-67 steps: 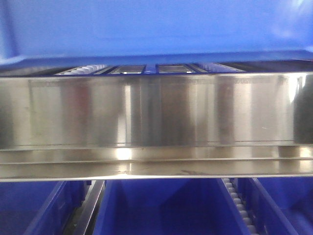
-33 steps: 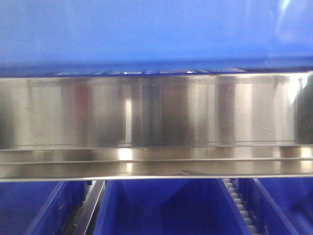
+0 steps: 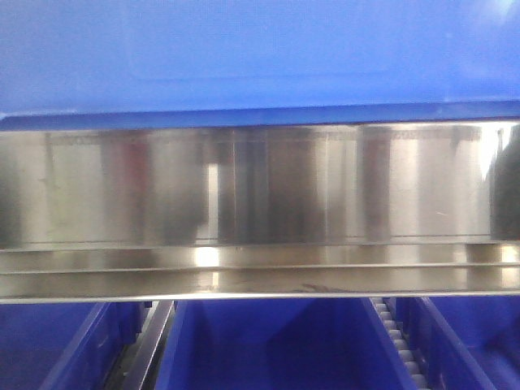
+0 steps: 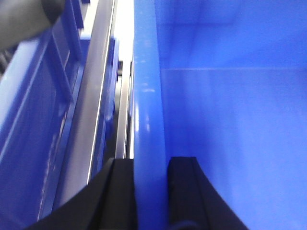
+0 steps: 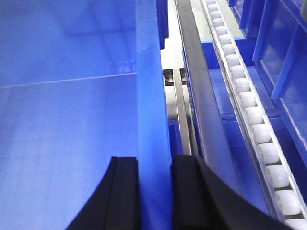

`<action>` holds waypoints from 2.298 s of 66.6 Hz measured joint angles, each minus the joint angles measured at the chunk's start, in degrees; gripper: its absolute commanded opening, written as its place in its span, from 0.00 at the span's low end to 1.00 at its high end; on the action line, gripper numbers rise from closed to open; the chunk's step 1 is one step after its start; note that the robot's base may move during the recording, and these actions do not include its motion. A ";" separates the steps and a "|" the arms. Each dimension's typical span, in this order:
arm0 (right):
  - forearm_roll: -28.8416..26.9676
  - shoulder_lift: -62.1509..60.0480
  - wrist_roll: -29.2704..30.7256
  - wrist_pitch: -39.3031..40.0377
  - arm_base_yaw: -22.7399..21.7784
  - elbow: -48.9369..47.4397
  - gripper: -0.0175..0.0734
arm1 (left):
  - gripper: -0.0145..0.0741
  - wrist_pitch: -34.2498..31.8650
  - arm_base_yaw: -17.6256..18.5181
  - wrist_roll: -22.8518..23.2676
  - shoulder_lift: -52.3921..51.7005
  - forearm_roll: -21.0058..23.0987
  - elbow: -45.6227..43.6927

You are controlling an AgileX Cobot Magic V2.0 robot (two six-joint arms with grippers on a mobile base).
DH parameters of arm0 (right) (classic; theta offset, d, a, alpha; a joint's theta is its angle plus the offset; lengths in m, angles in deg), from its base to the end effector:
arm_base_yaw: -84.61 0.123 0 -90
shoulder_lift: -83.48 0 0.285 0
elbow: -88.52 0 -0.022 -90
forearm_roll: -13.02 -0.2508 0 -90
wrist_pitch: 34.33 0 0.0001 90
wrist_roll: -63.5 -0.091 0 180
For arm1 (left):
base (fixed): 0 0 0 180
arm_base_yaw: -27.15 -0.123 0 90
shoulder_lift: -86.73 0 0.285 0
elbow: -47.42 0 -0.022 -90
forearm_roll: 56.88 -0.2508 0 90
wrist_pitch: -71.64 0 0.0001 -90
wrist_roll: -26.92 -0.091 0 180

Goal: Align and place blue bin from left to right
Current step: 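Lift the blue bin with both grippers and pull it off the rollers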

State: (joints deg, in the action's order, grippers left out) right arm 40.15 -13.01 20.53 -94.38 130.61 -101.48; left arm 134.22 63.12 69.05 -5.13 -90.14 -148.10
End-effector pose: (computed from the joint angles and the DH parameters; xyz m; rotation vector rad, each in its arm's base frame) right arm 0.2103 0.1659 0.4440 -0.1271 2.2197 0.2547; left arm 0.2556 -0.1307 0.4518 -0.0555 2.1777 -0.0212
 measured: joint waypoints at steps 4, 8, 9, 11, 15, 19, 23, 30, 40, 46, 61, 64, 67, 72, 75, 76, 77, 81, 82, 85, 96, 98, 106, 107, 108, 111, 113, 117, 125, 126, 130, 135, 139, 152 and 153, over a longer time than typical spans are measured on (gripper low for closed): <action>0.03 0.00 0.00 0.00 0.00 0.00 0.11 | 0.04 -0.29 0.00 0.11 0.00 -0.25 0.00; 0.03 0.00 -0.10 -0.26 0.00 0.00 0.11 | 0.04 -0.53 0.00 0.11 0.00 -0.35 0.00; 0.03 0.00 -0.10 -0.26 0.00 0.00 0.11 | 0.04 -0.53 0.00 0.26 0.00 -0.35 0.00; 0.03 0.00 -0.10 -0.51 0.00 0.00 0.11 | 0.04 -0.57 0.00 0.59 0.00 -0.35 0.00; 0.03 0.00 -0.10 -0.96 0.25 0.00 0.11 | 0.04 -0.80 0.00 1.00 0.00 -0.35 0.10; 0.18 0.00 -0.10 -1.34 0.49 0.00 0.11 | 0.04 -0.99 0.00 1.00 0.00 -0.46 0.10; 0.23 0.00 -0.10 -1.38 0.62 0.00 0.11 | 0.04 -1.10 0.00 1.11 0.00 -0.58 0.10; 0.31 0.00 0.54 -1.38 0.82 0.00 0.11 | 0.04 -1.24 0.00 1.23 0.00 -0.95 0.10; 0.44 0.00 1.62 -1.38 0.82 0.00 0.11 | 0.04 -1.24 0.00 1.36 0.00 -1.03 0.10; 0.44 0.00 1.71 -1.38 0.82 0.00 0.11 | 0.04 -1.28 0.00 1.36 0.00 -1.03 0.10; 0.44 0.00 1.84 -1.38 0.82 0.00 0.11 | 0.04 -1.28 0.00 1.36 0.00 -1.03 0.10; 0.44 0.00 1.84 -1.38 0.82 0.00 0.11 | 0.04 -1.28 0.00 1.36 0.00 -1.03 0.10; 0.44 0.00 1.84 -1.38 0.82 0.00 0.11 | 0.04 -1.28 0.00 1.36 0.00 -1.03 0.10; 0.44 0.00 1.84 -1.38 0.82 0.00 0.11 | 0.04 -1.28 0.00 1.36 0.00 -1.03 0.10; 0.44 0.00 1.84 -1.38 0.82 0.00 0.11 | 0.04 -1.28 0.00 1.36 0.00 -1.03 0.10; 0.44 0.00 1.84 -1.38 0.82 0.00 0.11 | 0.04 -1.28 0.00 1.36 0.00 -1.03 0.10; 0.44 0.00 1.84 -1.38 0.82 0.00 0.11 | 0.04 -1.28 0.00 1.36 0.00 -1.03 0.10; 0.44 0.00 1.97 -1.38 0.82 0.00 0.11 | 0.04 -1.28 0.00 1.36 0.00 -1.03 0.10; 0.44 0.00 1.97 -1.27 0.82 0.00 0.11 | 0.04 -1.28 0.00 1.36 0.00 -1.03 0.10; 0.44 0.00 1.97 -1.26 0.82 0.00 0.11 | 0.04 -1.28 0.00 1.36 0.00 -1.03 0.10; 0.44 0.00 1.97 -0.50 0.82 0.00 0.11 | 0.04 0.08 0.00 1.36 -0.09 -1.17 0.10; 0.44 0.00 1.97 -0.36 0.82 0.00 0.11 | 0.04 0.23 0.00 1.36 -0.09 -1.17 0.10; 0.44 0.00 1.97 0.26 0.82 0.00 0.11 | 0.04 0.49 0.00 1.36 -0.09 -1.53 0.10; 0.44 0.00 1.97 0.40 0.82 0.00 0.11 | 0.04 0.61 0.00 1.36 -0.09 -1.53 0.10; 0.44 0.00 2.07 0.40 0.82 0.00 0.11 | 0.04 0.61 0.00 1.36 -0.09 -1.67 0.10; 0.44 0.00 2.07 0.68 0.82 0.00 0.11 | 0.04 0.61 0.00 1.36 -0.09 -1.74 0.10; 0.44 0.00 2.07 0.79 0.82 0.00 0.11 | 0.04 0.61 0.00 1.09 -0.09 -1.74 0.10; 0.44 0.00 2.07 0.93 0.82 0.00 0.11 | 0.04 0.61 0.00 0.28 -0.09 -1.90 0.10; 0.44 0.00 2.07 1.03 0.82 0.00 0.11 | 0.04 0.61 0.00 -0.75 -0.09 -2.11 0.10; 0.44 0.00 2.07 1.03 0.82 0.00 0.11 | 0.04 0.61 0.00 -0.75 -0.09 -2.11 0.10; 0.34 0.00 2.07 1.03 0.82 0.03 0.11 | 0.04 0.61 0.00 -0.98 -0.09 -2.11 0.10; 0.34 0.00 2.07 1.13 0.82 0.13 0.11 | 0.04 0.61 0.00 -0.98 -0.09 -2.11 0.10; 0.34 0.00 2.07 1.13 0.82 0.13 0.11 | 0.04 0.72 0.00 -1.08 -0.09 -2.24 0.10; 0.34 0.00 2.07 1.37 0.82 0.13 0.11 | 0.04 0.72 0.00 -1.08 -0.09 -2.24 0.10; 0.34 0.00 2.07 1.37 0.82 0.13 0.11 | 0.04 0.72 0.00 -1.08 -0.09 -2.24 0.10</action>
State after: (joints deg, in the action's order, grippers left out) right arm 40.49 -13.01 22.59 -93.01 131.43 -101.35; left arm 134.94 63.12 67.97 -5.22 -92.38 -148.00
